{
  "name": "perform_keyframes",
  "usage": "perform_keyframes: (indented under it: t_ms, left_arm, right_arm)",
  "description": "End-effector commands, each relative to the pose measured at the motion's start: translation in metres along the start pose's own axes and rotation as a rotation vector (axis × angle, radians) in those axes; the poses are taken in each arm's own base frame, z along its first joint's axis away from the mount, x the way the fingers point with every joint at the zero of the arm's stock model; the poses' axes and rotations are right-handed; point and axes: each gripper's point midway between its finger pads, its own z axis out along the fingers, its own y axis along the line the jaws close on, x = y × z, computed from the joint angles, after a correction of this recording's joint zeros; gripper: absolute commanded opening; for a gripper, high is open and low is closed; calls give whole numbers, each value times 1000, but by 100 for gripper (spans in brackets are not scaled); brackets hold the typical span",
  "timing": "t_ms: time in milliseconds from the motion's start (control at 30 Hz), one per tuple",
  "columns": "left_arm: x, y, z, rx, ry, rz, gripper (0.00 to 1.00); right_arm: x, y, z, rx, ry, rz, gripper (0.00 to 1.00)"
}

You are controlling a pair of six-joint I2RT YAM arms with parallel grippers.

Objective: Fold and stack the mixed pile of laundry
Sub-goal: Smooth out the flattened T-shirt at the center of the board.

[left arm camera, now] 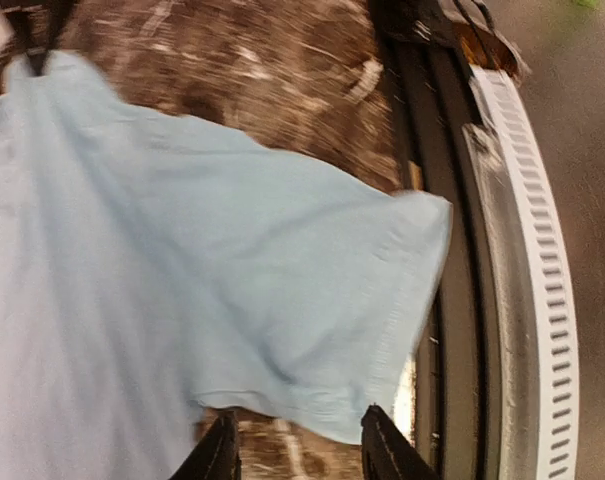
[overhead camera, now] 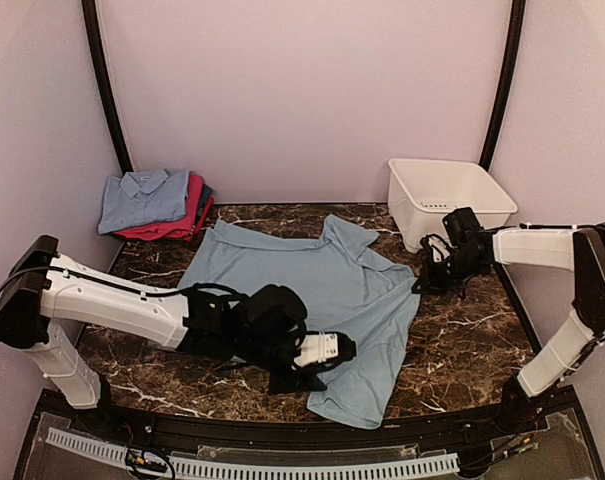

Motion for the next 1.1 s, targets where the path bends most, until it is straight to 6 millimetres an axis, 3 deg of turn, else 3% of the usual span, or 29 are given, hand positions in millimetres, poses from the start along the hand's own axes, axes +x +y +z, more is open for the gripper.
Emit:
perform_keyframes:
  t_ms: [0,33,133,167,267,433,600,667,867,1000,1067]
  left_arm:
    - [-31,94,-50,-189,-193,-342,40]
    - [-21,120,-57,-263,-187,-415,40]
    - [19,161,-57,-371,-118,-661,40]
    - [40,176,-62,-437,-71,-744,40]
    - [84,186,-62,-541,46,-843,39]
    - [150,160,-63,-610,246,-994,37]
    - [195,122,-60,-578,380,-1064,34]
    - [204,109,-59,-565,422,-1064,32]
    - [198,63,-45,-471,487,-1033,26]
    - [185,29,-35,-380,497,-1055,25]
    - [176,23,-35,-348,471,-1087,27]
  right_arm:
    - [22,1,-16,-11,-8,51,0]
    - [27,1,-18,-12,-8,59,0]
    - [43,-3,-20,-7,8,93,0]
    - [48,-4,-20,-5,14,105,0]
    - [61,-6,-19,-11,34,138,0]
    - [72,-9,-23,0,43,207,0]
    - [71,-16,-25,50,43,208,0]
    - [72,-18,-21,56,58,209,0]
    - [84,-17,-21,39,85,231,10]
    - [84,-10,-29,11,73,242,25]
    - [78,-10,-34,26,61,230,44]
